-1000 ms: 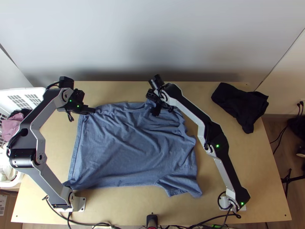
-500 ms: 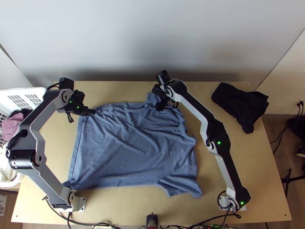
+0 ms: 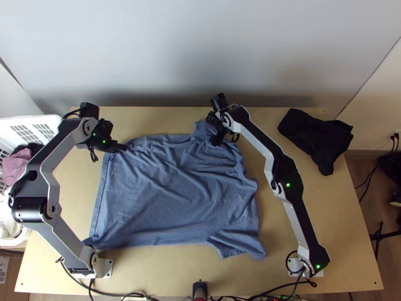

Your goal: Fold the t-shirt

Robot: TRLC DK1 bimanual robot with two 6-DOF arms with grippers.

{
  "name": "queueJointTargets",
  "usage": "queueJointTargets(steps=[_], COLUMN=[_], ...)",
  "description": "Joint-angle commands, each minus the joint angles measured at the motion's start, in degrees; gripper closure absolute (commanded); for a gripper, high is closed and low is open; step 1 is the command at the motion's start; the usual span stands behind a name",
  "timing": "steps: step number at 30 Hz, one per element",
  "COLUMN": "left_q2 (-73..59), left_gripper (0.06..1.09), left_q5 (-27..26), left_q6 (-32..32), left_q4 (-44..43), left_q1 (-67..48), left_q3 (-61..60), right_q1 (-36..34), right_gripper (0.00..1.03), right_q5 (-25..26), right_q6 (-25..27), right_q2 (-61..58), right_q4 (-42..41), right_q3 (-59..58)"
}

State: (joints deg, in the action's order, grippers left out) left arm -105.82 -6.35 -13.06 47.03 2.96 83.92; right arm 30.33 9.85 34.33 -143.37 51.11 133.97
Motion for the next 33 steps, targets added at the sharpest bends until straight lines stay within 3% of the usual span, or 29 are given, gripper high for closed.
queueJointTargets(steps=[1,10,33], left_q2=[0.44,0.26,0.26], left_gripper=[1.05,1.05,1.05], left_q5=[0.11,0.02,0.11], left_q6=[-0.21,-0.39,0.05], left_q4=[0.35,0.61,1.05], left_q1=[-0.15,-0.5,-1.12], left_q3=[0.02,0.37,0.81], right_q1=[0.61,-1.06,3.95], right_gripper=[0.07,0.1,0.1], right_q5=[-0.09,-0.62,-4.92], right_q6=[-0.14,-0.05,-0.14], right_q2=[0.11,1.25,-2.44], right_q4=[0.3,-0.05,3.12], right_q3=[-0.2,0.24,0.32])
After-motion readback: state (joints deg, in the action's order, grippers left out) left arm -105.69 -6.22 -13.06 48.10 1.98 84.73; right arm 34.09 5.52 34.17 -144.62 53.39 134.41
